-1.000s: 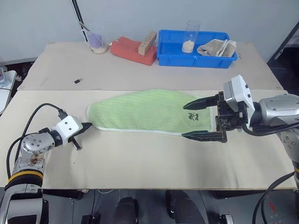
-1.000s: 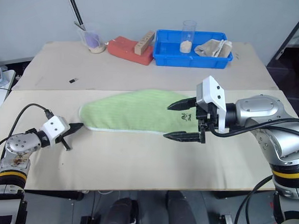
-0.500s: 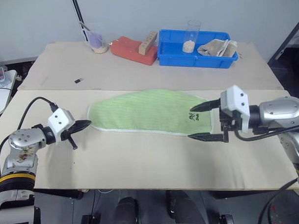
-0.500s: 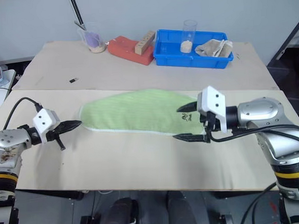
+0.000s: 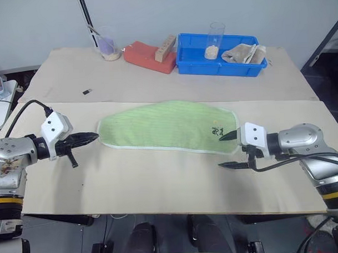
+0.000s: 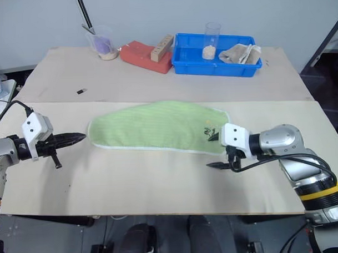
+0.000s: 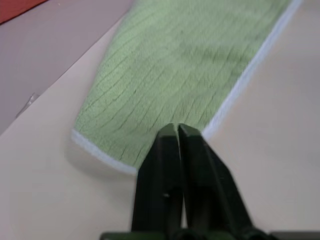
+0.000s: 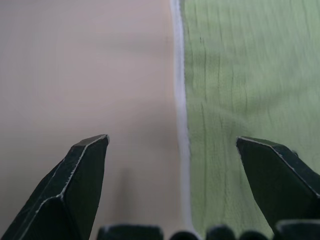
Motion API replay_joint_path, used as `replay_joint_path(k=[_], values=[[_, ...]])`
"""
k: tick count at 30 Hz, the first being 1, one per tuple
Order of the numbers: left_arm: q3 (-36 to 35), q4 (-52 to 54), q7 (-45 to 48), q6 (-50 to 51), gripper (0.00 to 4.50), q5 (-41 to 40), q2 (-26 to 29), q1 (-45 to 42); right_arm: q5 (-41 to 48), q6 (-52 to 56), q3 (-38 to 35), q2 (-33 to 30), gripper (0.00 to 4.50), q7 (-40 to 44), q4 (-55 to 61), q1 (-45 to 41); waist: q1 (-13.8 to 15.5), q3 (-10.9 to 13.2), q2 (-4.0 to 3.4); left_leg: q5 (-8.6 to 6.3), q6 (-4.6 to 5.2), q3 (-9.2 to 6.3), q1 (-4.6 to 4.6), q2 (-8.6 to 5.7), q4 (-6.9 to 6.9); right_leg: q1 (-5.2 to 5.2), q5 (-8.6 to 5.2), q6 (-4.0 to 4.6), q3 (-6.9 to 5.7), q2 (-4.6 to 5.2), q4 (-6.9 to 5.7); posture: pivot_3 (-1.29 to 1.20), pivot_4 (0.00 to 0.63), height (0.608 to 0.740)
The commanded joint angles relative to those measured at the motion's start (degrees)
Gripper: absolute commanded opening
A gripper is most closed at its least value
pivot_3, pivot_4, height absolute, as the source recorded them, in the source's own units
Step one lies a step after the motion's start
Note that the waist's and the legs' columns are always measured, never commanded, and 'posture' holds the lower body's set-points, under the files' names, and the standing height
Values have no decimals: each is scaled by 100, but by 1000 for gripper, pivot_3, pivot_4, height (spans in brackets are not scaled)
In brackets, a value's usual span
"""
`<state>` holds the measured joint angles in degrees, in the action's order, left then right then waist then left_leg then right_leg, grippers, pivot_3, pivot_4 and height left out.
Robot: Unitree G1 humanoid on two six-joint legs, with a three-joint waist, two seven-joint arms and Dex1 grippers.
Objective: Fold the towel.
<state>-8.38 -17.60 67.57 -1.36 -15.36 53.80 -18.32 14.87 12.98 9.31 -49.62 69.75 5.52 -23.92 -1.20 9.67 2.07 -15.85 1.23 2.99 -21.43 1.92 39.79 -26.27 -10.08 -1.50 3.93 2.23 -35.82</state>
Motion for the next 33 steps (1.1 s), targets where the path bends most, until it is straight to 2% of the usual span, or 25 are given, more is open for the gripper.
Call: replay_joint_path(k=[1, 6, 7, 12, 17, 21, 31, 33], values=[[-16, -281, 78, -776, 1764, 265, 108, -37, 688, 535, -396, 94, 4500, 57, 587, -227, 8, 0, 0, 0, 0, 0, 0, 1, 0, 0, 0, 0, 0, 0, 0, 0, 150, 714], [297, -1126, -121, -1778, 4187, 824, -85, -444, 1615, 1455, -573, 225, 4500, -9, 1354, -514, 38, 0, 0, 0, 0, -1, 0, 1, 1, 0, 1, 2, -1, 0, 0, 0, 150, 714], [380, -1322, -196, -1939, 4451, 949, -142, -568, 1704, 1561, -593, 252, 4500, -59, 1462, -561, 51, 0, 0, 0, 0, -1, -1, 1, 1, 0, 1, 2, -1, 0, -1, 0, 150, 714], [820, -2183, -340, -2622, 4451, 1441, -420, -1127, 1892, 1891, -608, 305, 4500, -268, 1742, -707, 65, -1, 1, 0, 0, 0, -11, -5, 5, 1, 3, 2, -2, 6, 7, 0, 150, 714], [1365, -3244, -1169, -3518, 4451, 2415, -480, -1752, 1977, 2062, -657, 270, 4500, -398, 1909, -709, 62, -1, 1, 0, 0, -3, -19, -8, 5, -2, 8, 8, -2, 8, 6, 0, 150, 714], [1640, -3801, -1753, -4023, 4451, 2886, -515, -2144, 2036, 2212, -693, 253, 4500, -525, 2014, -787, 51, -1, 1, 0, 0, -2, -12, -7, 7, 1, 6, 1, -2, 8, -1, 0, 150, 714], [1590, -4109, -1722, -4346, 4451, 2644, -729, -2390, 2119, 2386, -725, 260, 4500, -697, 2099, -873, 54, -1, 1, 0, 0, -1, -10, -8, 9, 3, 6, 0, -2, 10, -4, 0, 150, 714], [1559, -4063, -1482, -4297, 3910, 2496, -688, -2311, 2108, 2376, -724, 258, 4500, -694, 2081, -872, 50, -1, 1, 0, 0, -1, -16, -8, 9, 2, 7, 0, -2, 11, 1, 0, 150, 714]])
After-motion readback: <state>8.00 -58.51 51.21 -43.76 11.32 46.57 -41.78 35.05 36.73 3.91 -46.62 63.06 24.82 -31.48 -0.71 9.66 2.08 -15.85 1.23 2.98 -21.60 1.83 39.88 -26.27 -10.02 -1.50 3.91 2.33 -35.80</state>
